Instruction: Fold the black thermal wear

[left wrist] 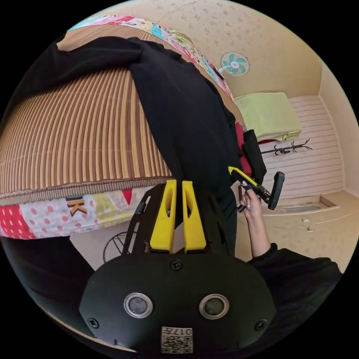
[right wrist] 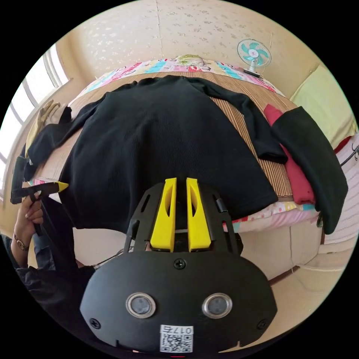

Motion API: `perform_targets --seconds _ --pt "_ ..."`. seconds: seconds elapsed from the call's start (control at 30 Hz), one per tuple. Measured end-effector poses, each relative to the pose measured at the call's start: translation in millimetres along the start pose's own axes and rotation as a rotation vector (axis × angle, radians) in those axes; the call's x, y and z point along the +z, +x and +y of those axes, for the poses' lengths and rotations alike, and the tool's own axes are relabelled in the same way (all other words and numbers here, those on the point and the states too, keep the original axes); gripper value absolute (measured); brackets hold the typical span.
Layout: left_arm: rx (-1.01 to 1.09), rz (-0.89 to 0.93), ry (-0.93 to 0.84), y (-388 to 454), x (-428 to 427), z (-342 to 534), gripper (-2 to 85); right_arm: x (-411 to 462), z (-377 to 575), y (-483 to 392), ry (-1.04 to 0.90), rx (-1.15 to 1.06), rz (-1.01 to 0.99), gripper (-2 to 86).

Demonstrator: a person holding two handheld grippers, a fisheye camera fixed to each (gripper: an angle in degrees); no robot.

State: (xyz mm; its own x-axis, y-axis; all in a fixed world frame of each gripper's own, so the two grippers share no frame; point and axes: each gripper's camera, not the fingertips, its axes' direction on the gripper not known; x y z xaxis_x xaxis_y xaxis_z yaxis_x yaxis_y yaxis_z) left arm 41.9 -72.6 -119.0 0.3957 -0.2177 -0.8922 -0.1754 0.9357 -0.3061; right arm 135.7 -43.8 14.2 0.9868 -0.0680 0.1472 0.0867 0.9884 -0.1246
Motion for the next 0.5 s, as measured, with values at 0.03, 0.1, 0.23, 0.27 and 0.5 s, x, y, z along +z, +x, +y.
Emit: perform_targets --seconds 0.03,0.1,0.23,0.27,0.5 --pt "-0.013 0.001 0.000 -11.2 -17.9 16.0 1.6 -4.3 14.1 -17.6 -0.026 -0.024 0.002 3.5" --pt "-0.038 0.002 0.012 -28.4 -47.2 45.5 1.3 -6.3 37.6 -42.9 -0.100 -0.044 -0.038 2.6" --pt "-0.103 -0.099 0.008 -59.1 -111.4 119.5 1.4 -4.4 105.1 -110.5 -0.263 -0.079 -0.217 1.6" --pt "-0.112 -0.137 0.000 -65.1 -128.7 139.1 1.7 -6.4 122.9 -129.5 -0.290 -0.100 -0.239 1.4" --pt "-0.140 -0.197 0.120 -103.6 -230.0 212.2 5.0 -39.0 162.5 -191.4 -0.206 -0.126 -0.318 0.6"
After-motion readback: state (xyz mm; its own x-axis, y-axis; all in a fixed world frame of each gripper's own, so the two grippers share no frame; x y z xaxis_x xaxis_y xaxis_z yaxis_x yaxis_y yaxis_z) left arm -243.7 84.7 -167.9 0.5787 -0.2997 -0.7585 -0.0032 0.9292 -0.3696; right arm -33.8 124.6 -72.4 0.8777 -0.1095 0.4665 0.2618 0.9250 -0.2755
